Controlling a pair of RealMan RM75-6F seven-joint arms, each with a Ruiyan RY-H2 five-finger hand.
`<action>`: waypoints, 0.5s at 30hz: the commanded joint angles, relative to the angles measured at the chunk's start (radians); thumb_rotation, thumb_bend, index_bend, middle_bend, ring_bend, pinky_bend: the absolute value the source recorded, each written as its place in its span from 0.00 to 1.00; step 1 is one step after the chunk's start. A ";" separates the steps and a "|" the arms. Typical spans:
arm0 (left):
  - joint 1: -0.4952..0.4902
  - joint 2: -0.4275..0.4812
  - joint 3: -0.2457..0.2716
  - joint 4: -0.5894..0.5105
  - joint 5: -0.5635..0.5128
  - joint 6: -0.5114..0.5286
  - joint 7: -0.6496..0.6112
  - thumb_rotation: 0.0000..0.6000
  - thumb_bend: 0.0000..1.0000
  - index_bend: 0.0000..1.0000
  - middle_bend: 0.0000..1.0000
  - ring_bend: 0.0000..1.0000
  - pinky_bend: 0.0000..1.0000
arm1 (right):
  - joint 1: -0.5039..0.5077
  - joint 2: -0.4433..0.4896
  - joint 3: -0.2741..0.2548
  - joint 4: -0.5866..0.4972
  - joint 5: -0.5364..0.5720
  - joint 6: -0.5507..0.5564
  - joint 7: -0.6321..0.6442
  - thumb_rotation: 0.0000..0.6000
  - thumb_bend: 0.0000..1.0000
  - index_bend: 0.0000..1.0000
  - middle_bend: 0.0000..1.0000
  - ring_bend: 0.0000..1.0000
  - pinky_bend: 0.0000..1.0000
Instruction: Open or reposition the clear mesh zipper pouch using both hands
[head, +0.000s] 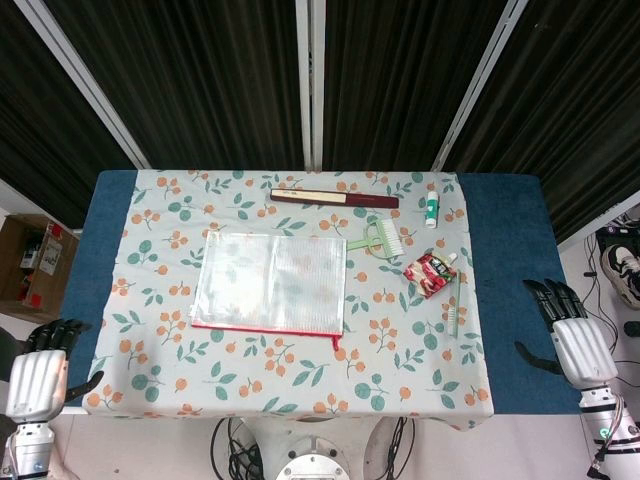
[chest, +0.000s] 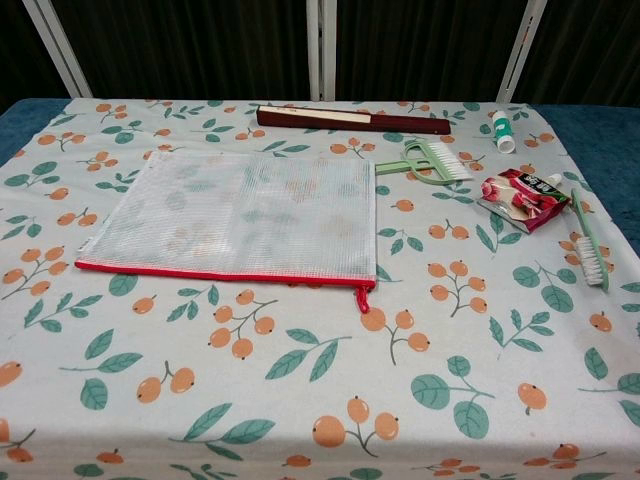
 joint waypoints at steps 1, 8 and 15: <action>-0.007 -0.003 -0.005 -0.002 -0.003 -0.011 0.004 1.00 0.11 0.26 0.22 0.16 0.18 | 0.008 -0.004 0.013 -0.006 0.003 -0.019 -0.010 1.00 0.18 0.04 0.10 0.00 0.00; -0.077 -0.013 -0.023 -0.040 0.078 -0.058 0.045 1.00 0.11 0.26 0.22 0.16 0.18 | 0.018 -0.004 0.034 -0.016 -0.008 -0.040 -0.022 1.00 0.18 0.04 0.10 0.00 0.00; -0.276 -0.101 -0.056 -0.080 0.194 -0.273 0.039 1.00 0.11 0.27 0.23 0.16 0.18 | 0.023 -0.007 0.045 -0.024 -0.028 -0.050 -0.026 1.00 0.18 0.04 0.10 0.00 0.00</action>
